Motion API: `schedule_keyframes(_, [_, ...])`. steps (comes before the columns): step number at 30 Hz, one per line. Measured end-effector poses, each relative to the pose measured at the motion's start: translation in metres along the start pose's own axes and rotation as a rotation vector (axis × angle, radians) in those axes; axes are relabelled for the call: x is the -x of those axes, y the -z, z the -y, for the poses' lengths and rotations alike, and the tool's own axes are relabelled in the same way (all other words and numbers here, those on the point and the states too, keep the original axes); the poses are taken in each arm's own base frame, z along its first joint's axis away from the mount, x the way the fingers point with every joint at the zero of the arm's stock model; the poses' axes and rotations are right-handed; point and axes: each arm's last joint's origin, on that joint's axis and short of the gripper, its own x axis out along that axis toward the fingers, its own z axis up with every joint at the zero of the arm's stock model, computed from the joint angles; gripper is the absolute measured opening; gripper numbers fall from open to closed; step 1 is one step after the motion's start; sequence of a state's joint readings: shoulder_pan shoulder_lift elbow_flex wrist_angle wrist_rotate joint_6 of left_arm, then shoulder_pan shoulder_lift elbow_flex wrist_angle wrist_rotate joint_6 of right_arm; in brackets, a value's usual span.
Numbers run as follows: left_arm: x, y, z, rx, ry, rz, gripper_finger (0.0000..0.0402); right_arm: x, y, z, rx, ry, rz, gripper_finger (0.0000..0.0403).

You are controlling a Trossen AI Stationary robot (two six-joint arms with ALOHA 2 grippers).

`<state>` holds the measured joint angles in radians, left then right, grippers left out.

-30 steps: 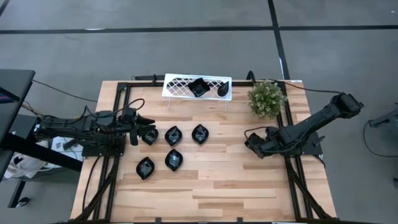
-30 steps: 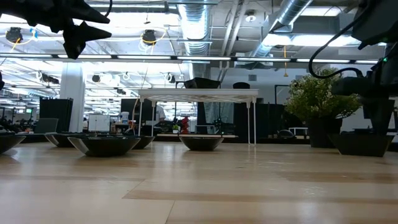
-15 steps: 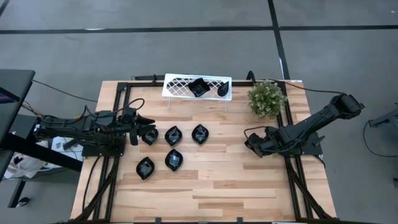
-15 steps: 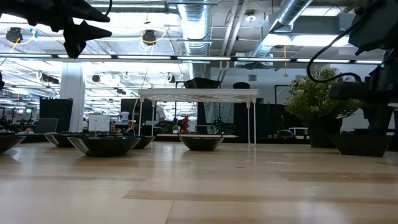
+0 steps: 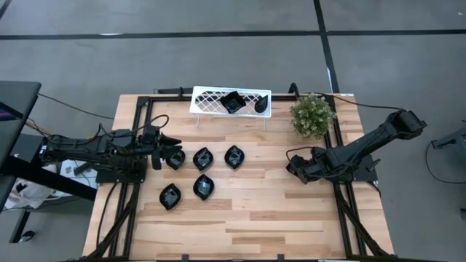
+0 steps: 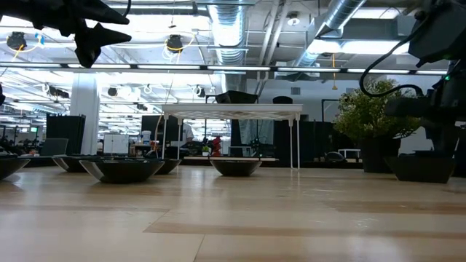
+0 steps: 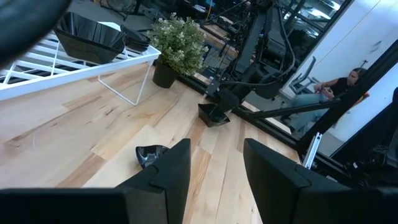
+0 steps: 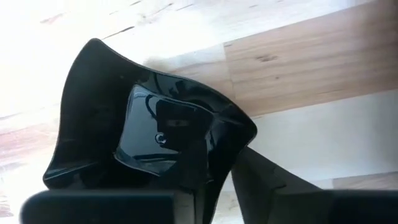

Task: Pick & Place Mini shaped plates
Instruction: Stack the black distorted square plate on top of the black distorted square plate on the shelf

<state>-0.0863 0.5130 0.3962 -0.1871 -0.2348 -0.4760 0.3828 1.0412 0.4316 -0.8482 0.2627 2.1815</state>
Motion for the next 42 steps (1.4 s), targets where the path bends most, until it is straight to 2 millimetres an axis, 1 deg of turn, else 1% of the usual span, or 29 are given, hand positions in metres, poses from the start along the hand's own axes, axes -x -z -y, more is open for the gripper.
schedule_keyframes(6, [0.0,0.0,0.0,0.0,0.001,0.002,0.015,0.0,0.0,-0.001,0.002,-0.006,-0.003,0.0008])
schedule_keyframes(11, [0.0,-0.001,0.0,0.002,0.003,0.007,0.015,0.001,0.002,-0.003,-0.003,-0.025,-0.017,0.0011])
schedule_keyframes(16, [0.0,-0.001,0.0,0.002,0.004,0.008,0.015,0.018,0.006,-0.017,0.021,-0.074,-0.05,0.0002])
schedule_keyframes(22, [0.0,-0.001,0.001,0.003,0.007,0.013,0.015,0.055,0.013,-0.044,0.08,-0.203,-0.114,0.0002])
schedule_keyframes(24, [0.0,-0.001,0.001,0.004,0.008,0.015,0.015,0.071,0.014,-0.055,0.087,-0.281,-0.102,0.0002])
schedule_keyframes(28, [0.0,-0.002,0.001,0.005,0.01,0.02,0.015,0.105,0.01,-0.075,0.059,-0.451,-0.017,0.0003])
schedule_keyframes(32, [0.0,-0.002,0.001,0.005,0.011,0.021,0.015,0.137,-0.001,-0.093,0.021,-0.587,0.092,0.0002])
schedule_keyframes(35, [0.0,-0.003,0.001,0.007,0.014,0.027,0.015,0.156,-0.012,-0.108,0.012,-0.66,0.18,0.0003])
schedule_keyframes(38, [0.0,-0.003,0.001,0.007,0.014,0.027,0.015,0.171,-0.023,-0.128,0.022,-0.728,0.242,0.0001])
schedule_keyframes(42, [0.0,-0.003,0.002,0.009,0.017,0.034,0.015,0.18,-0.037,-0.159,0.013,-0.815,0.325,0.0001])
